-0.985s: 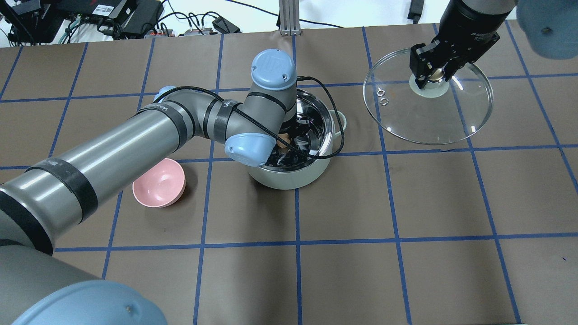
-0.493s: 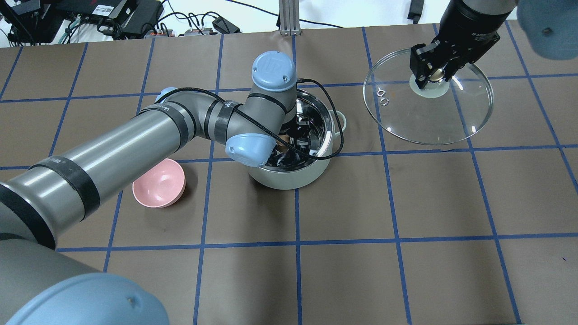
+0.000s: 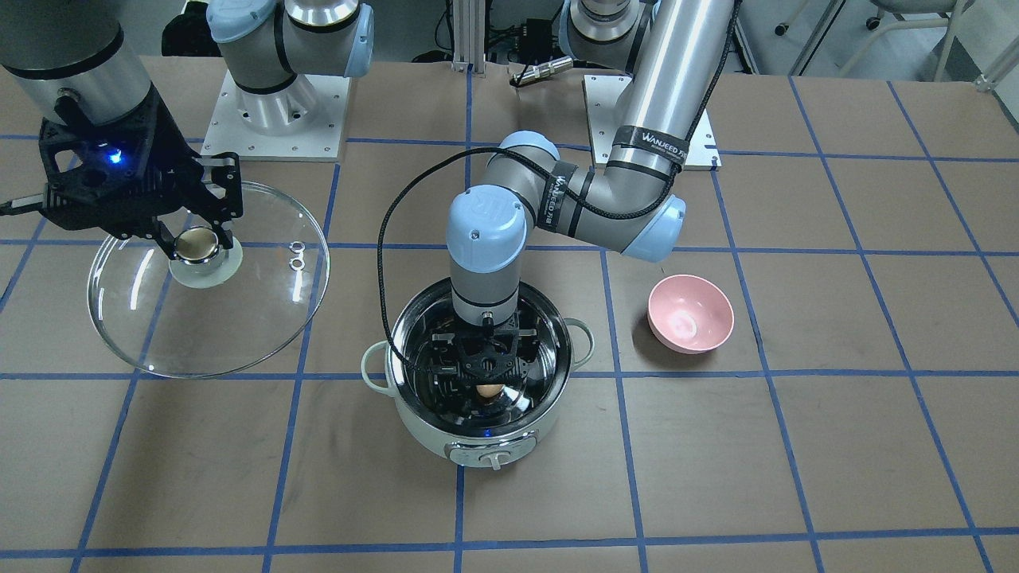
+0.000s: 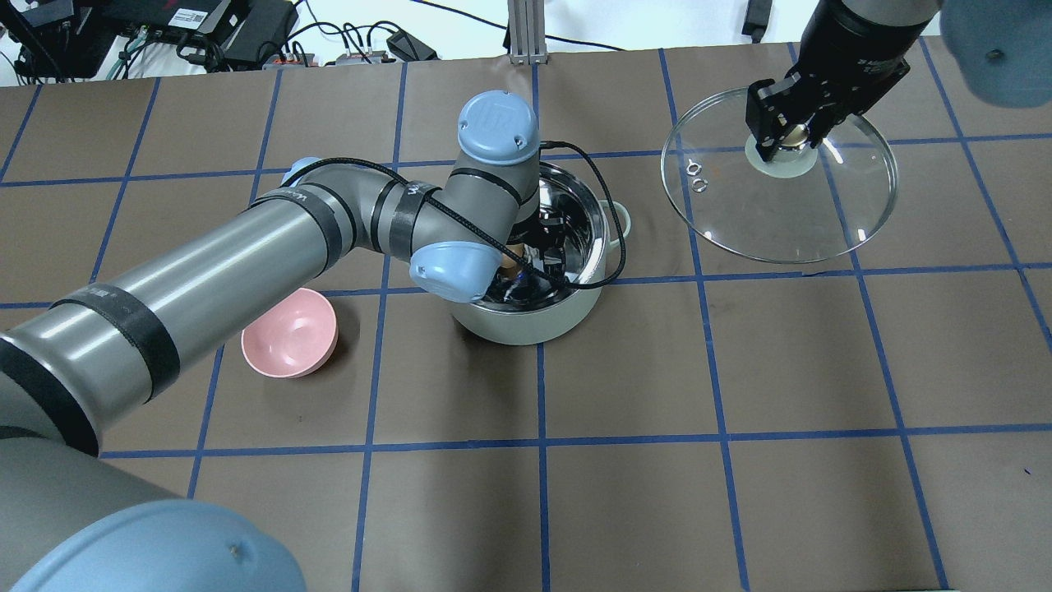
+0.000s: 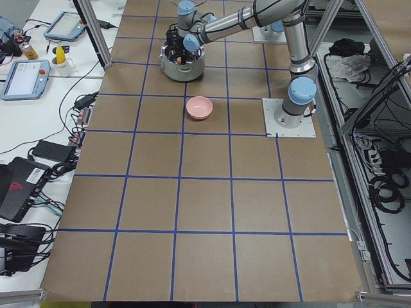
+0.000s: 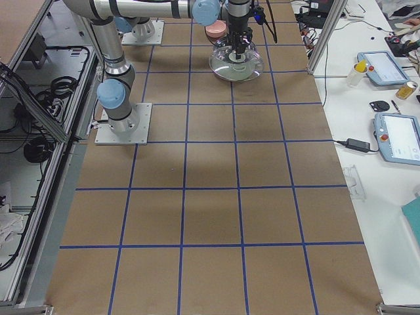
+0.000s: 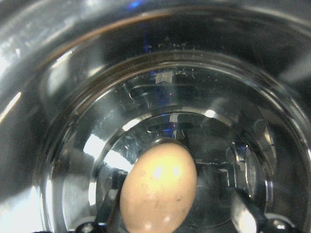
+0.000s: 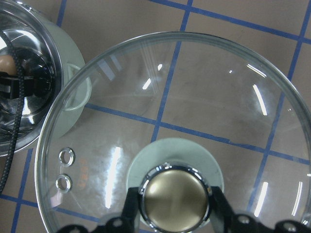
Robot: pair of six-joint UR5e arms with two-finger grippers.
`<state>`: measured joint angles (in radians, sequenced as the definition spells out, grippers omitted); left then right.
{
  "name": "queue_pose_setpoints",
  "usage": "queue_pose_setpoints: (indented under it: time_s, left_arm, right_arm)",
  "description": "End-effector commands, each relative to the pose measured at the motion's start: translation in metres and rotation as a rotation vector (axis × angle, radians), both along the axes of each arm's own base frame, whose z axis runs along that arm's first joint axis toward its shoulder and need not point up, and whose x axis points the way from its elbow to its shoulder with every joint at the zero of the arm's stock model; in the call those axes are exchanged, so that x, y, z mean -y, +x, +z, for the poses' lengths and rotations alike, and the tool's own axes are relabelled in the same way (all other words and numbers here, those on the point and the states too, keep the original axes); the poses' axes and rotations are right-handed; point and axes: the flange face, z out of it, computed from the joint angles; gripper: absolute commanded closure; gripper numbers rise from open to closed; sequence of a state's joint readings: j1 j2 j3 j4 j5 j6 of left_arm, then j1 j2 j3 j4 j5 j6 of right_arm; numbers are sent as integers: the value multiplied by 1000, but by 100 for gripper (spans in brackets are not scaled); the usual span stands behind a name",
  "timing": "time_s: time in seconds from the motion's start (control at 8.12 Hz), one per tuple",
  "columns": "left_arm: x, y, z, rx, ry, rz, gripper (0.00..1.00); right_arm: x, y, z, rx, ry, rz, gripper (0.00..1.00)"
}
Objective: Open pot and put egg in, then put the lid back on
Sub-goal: 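Lower the egg to the pot bottom and open the left gripper, then raise the left gripper out of the pot and withdraw it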
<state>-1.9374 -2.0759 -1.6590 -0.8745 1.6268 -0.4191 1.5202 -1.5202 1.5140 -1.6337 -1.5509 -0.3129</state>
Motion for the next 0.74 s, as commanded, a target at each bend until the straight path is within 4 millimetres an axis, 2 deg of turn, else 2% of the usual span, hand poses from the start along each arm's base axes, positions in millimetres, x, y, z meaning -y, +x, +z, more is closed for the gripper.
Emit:
queue_pose_setpoints:
  time_s: [0.0, 0.12, 0.25, 0.62]
  left_arm:
    - [-2, 1, 13, -3, -15, -5, 0]
    - [-3, 1, 23, -6, -27, -3, 0]
    - [-8, 3, 44, -14, -47, 0, 0]
    - [-50, 20, 124, 9, 13, 1, 0]
  right_arm:
    - [0, 0, 0, 0, 2, 0, 100]
    - [0, 0, 0, 0, 0, 0, 100]
    - [0, 0, 0, 0, 2, 0, 100]
    - [0, 0, 0, 0, 0, 0, 100]
